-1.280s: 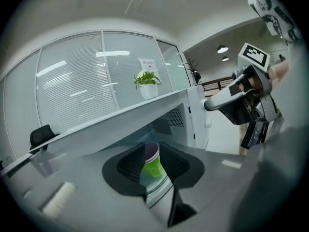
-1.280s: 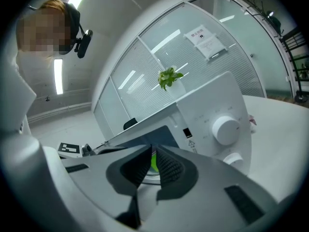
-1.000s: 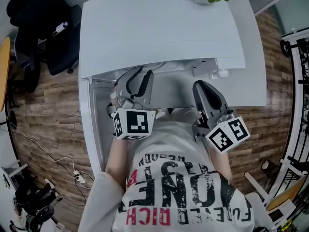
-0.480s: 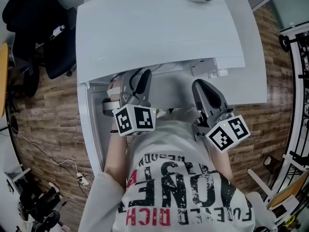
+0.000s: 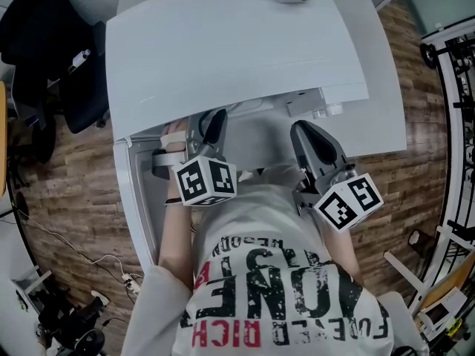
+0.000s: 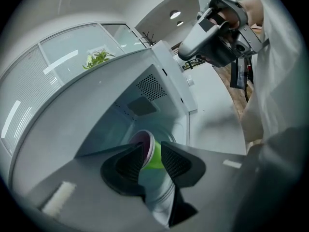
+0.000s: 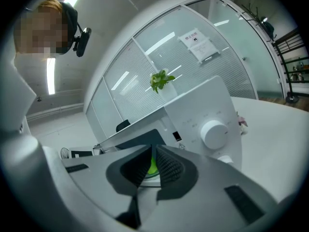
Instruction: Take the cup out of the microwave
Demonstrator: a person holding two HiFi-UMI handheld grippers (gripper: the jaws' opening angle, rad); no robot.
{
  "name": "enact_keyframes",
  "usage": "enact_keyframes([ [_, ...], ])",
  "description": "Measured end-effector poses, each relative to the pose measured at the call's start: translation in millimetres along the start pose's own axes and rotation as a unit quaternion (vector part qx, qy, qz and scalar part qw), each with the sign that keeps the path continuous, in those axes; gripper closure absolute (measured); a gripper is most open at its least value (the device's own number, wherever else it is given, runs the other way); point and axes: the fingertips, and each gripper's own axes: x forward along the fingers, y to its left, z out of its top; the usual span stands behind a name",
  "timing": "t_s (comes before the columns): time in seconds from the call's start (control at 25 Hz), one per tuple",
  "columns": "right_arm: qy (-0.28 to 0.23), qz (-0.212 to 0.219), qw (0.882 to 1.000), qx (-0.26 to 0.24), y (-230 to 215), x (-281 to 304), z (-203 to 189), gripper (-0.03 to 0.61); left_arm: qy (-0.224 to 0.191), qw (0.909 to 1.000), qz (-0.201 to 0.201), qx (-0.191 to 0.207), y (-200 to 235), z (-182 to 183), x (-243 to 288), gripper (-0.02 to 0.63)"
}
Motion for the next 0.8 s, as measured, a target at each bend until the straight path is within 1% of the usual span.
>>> enact_keyframes([
  [0.16, -0.003, -0.006, 1.000, 0.000, -3, -1, 2, 0.554, 0.009, 0.9999, -0.008, 0.010, -1, -1, 7, 0.491],
  [0.36, -0.004, -0.009, 1.000, 0.002, -6, -2, 3, 0.554, 0.021, 0.9992, -0.032, 0.008, -8, -5, 10, 0.492],
  [0.44, -0.004, -0.010, 1.000, 0.003, -6, -3, 2, 0.554, 0.021, 0.9992, -0.033, 0.010, -10, -7, 10, 0.509],
  [0.56, -0.005, -0.011, 1.000, 0.005, -6, -3, 2, 0.554, 0.027, 0.9985, -0.043, 0.018, -15, -13, 12, 0.563],
  [0.68, -0.006, -0.012, 1.000, 0.005, -5, -3, 1, 0.554, 0.037, 0.9975, -0.058, 0.018, -22, -19, 13, 0.571],
  [0.8, -0.004, -0.015, 1.000, 0.007, -6, -4, 0, 0.554, 0.035, 0.9976, -0.058, 0.014, -23, -18, 12, 0.572],
])
